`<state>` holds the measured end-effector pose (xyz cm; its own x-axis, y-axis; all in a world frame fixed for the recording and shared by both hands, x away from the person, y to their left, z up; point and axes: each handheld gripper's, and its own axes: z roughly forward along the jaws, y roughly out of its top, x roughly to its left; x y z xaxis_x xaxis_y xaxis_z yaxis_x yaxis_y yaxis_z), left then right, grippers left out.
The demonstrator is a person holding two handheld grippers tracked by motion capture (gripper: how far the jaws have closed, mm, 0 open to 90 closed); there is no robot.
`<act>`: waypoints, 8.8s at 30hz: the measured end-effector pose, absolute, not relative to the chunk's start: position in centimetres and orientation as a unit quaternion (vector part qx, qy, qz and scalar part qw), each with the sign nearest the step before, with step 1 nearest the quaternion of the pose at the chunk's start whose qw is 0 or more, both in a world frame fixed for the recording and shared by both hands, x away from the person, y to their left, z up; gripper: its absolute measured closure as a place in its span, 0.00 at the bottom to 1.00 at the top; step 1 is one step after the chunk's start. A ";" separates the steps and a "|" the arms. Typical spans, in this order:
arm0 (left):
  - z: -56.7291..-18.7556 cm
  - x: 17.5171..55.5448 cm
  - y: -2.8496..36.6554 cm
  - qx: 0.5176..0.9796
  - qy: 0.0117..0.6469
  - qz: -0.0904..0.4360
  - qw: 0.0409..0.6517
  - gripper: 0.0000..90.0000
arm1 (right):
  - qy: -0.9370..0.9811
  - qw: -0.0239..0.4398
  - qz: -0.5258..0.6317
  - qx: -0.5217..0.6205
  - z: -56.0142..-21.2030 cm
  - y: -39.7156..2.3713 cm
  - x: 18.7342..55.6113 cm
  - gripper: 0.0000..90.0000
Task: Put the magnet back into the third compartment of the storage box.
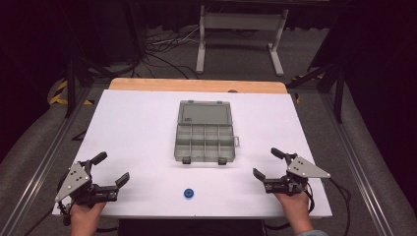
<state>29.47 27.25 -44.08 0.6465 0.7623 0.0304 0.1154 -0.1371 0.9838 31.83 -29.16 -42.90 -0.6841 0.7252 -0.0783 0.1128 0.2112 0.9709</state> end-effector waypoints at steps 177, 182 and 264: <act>-43.4 29.1 27.5 0.705 0.303 0.260 0.586 0.00 | 0.980 -0.001 0.180 0.079 -42.7 -4.5 34.6 0.38; -43.4 29.1 27.5 0.705 0.304 0.260 0.586 0.00 | 0.981 -0.001 0.177 0.074 -42.9 -4.3 34.5 0.46; -43.5 29.2 27.5 0.705 0.306 0.262 0.584 0.00 | 0.934 0.083 0.279 0.205 -33.8 -10.9 43.0 0.69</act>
<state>29.16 27.54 -43.48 0.6757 0.7371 0.0113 0.1262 -0.1308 0.9834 43.03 -10.91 -33.79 -0.9018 0.4302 -0.0402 0.3375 0.7595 0.5561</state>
